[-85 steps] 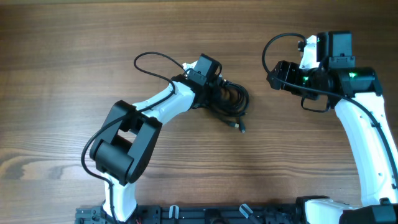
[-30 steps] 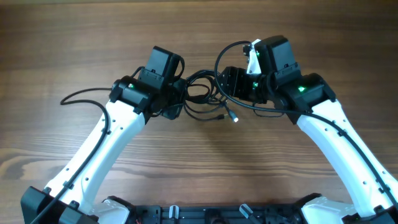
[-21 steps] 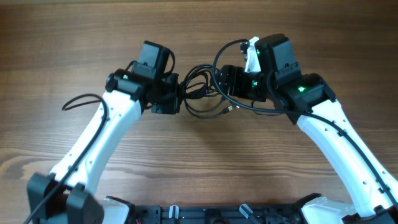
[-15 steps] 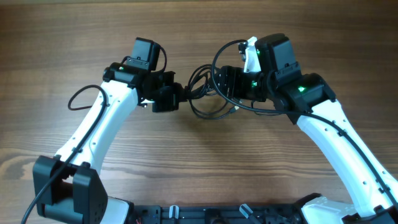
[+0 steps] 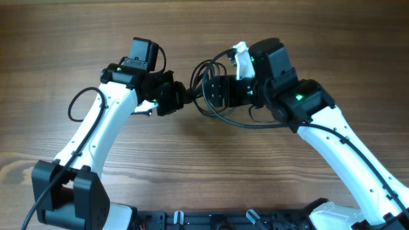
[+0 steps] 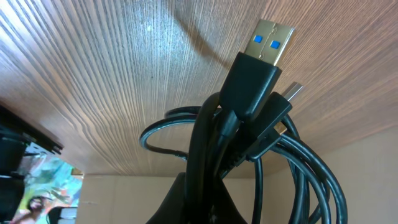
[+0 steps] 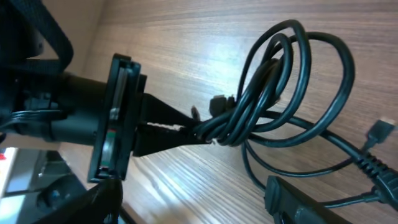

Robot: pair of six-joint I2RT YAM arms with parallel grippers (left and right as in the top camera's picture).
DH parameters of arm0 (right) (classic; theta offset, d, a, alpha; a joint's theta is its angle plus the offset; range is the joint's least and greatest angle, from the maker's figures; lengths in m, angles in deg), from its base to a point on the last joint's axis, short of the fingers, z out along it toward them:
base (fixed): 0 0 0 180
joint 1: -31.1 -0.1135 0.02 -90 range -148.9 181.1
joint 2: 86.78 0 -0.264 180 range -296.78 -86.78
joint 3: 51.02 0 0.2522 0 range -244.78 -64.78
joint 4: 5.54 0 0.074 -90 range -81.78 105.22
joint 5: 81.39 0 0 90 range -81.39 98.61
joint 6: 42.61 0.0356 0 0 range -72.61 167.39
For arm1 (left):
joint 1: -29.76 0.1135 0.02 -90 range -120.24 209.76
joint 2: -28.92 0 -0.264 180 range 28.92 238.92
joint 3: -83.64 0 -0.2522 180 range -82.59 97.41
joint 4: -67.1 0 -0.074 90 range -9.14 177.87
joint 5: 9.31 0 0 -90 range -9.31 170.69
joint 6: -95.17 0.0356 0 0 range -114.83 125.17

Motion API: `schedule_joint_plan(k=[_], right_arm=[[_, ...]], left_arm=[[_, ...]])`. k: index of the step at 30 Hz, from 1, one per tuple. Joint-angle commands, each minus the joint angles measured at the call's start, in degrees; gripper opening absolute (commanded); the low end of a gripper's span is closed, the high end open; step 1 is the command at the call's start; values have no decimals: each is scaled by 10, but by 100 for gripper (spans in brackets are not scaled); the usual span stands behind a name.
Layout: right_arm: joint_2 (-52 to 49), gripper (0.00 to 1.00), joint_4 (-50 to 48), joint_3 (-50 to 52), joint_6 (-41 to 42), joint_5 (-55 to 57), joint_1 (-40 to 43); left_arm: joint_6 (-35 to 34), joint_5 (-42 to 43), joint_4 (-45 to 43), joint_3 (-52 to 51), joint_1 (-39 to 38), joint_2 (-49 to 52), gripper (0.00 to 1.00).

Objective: Untangle cables

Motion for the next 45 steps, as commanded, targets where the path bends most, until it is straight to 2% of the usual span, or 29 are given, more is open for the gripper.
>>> schedule_joint_plan(k=[1,10,13,16,18,22,25,28,34,45], right_arm=[[-22,73,-3,4,-7,38,-11],[-85,63,-25,4,-3,40,-12],[-91,51,-46,4,-3,47,-12],[-98,32,-55,4,-3,46,-12],[-101,28,-55,4,-1,46,-12],[-101,28,-54,4,6,46,-11],[-101,45,-45,3,8,27,-8],[-101,51,-44,3,7,-12,0],[-100,53,-46,3,-10,-54,6],[-107,49,-73,3,-10,-32,-7]], left_arm=[[-22,51,-2,5,3,-2,4],[-4,132,-1,5,3,-2,4],[8,164,-2,5,3,-2,4],[19,175,-2,5,3,-2,4],[19,175,-2,5,3,-2,4],[19,174,-10,5,4,-2,4],[19,174,-12,5,18,-2,4],[19,171,-12,5,40,-2,4],[18,170,-12,5,64,-2,4],[24,214,-17,5,63,-2,4]])
